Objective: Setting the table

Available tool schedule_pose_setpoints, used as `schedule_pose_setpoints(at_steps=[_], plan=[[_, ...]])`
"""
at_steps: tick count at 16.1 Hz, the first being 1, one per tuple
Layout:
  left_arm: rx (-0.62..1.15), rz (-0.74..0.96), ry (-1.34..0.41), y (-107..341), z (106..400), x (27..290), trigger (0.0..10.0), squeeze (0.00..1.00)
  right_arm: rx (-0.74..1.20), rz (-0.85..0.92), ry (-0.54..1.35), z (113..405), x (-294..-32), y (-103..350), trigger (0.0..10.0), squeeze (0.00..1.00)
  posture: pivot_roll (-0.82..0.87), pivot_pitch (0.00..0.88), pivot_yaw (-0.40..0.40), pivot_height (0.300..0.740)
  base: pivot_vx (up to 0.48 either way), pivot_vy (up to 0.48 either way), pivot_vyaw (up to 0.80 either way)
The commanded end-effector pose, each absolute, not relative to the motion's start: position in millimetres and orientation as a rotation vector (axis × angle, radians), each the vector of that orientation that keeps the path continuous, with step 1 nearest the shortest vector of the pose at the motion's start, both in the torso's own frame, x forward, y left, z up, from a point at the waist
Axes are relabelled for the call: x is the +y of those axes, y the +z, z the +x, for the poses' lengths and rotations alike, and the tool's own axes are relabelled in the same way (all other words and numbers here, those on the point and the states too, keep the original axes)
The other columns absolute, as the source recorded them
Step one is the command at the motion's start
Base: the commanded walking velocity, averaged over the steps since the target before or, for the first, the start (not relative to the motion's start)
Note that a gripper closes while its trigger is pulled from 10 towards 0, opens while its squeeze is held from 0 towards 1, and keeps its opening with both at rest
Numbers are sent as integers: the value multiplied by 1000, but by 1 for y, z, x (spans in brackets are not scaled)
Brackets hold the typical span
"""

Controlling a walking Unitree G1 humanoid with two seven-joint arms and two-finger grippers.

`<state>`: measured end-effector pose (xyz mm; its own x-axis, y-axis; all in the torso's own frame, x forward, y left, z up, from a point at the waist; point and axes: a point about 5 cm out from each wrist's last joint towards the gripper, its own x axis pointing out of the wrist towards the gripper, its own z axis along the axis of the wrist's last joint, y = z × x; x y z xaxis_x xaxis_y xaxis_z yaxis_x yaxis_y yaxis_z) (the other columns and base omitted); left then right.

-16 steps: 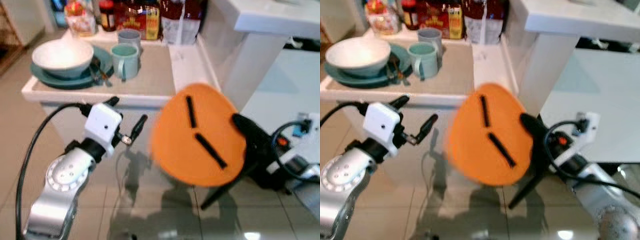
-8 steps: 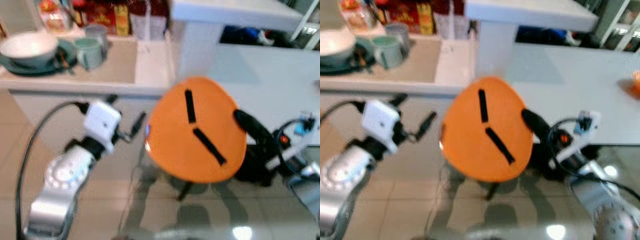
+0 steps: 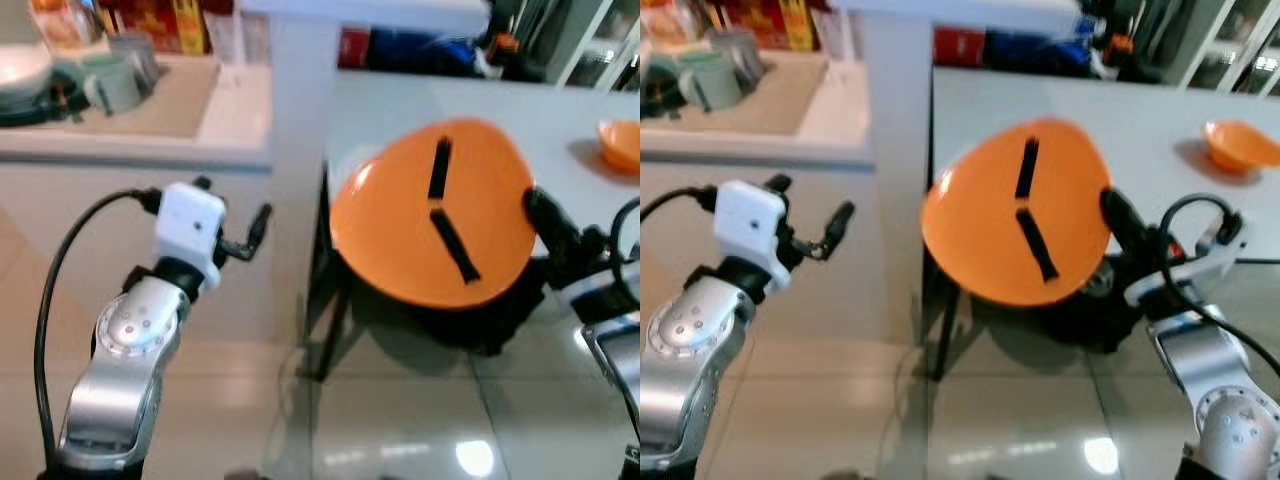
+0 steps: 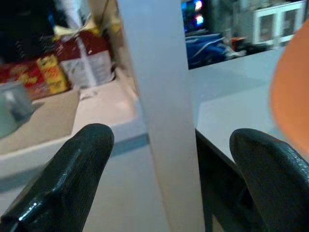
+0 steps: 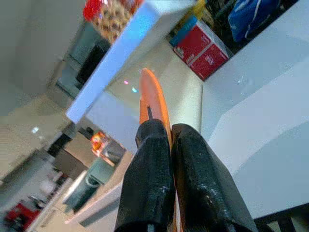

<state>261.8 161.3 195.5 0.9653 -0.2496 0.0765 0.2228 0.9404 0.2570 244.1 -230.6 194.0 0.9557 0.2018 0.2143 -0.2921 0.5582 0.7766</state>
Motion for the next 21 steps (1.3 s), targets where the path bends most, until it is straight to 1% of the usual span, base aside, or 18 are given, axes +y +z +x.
schedule_pose_setpoints(at_steps=[1,2,3,4,5,6,7,8,9,10,11,14,17,18,20,21], plan=[[-59,217,-234,190,266,158,10000,0,-155,964,263,244,-239,199,10000,0,69,41,-44,740,0,0,0],[-15,134,-230,186,269,157,10000,0,-162,976,265,245,-239,200,10000,0,68,41,-43,740,0,0,0],[-3,106,-228,185,270,156,10000,0,-165,982,266,245,-239,201,10000,0,68,41,-43,740,0,0,0],[-8,66,-232,185,271,155,10000,310,-170,989,268,246,-239,202,10000,0,67,41,-43,740,0,0,0],[-8,43,-236,185,272,154,10000,961,-171,996,269,246,-239,203,10000,0,67,42,-44,740,0,0,0],[0,-6,-277,186,273,149,10000,1000,-178,1015,276,247,-238,204,10000,0,68,43,-47,740,0,0,0],[6,-43,-293,187,274,147,10000,1000,-181,1024,278,248,-238,205,10000,0,68,43,-47,740,0,0,0],[38,-145,-346,186,275,140,10000,1000,-192,1051,285,250,-238,207,10000,0,69,42,-49,740,0,0,0],[56,-195,-373,185,275,137,10000,1000,-197,1064,287,250,-238,207,10000,0,69,42,-49,740,0,0,0],[66,-283,-407,184,275,134,10000,875,-208,1092,290,251,-237,208,10000,0,67,39,-45,740,0,0,0],[73,-402,-436,185,276,132,10000,0,-214,1113,303,253,-236,210,10000,0,63,40,-44,740,0,0,0],[47,-646,-522,190,281,128,10000,0,-228,1192,342,257,-230,214,10000,0,61,37,-57,740,0,0,0],[43,-772,-604,191,280,124,10000,0,-241,1235,390,261,-223,222,10000,0,59,34,-63,740,0,0,0],[47,-797,-630,192,279,122,10000,1000,-241,1247,406,261,-220,224,10000,0,58,32,-66,740,0,0,0],[54,-828,-647,193,280,120,10000,1000,-235,1256,412,261,-219,225,10000,0,56,31,-70,740,0,0,0],[25,-875,-669,197,280,120,10000,1000,-212,1248,405,261,-220,222,10000,0,48,23,-87,740,0,0,0]])
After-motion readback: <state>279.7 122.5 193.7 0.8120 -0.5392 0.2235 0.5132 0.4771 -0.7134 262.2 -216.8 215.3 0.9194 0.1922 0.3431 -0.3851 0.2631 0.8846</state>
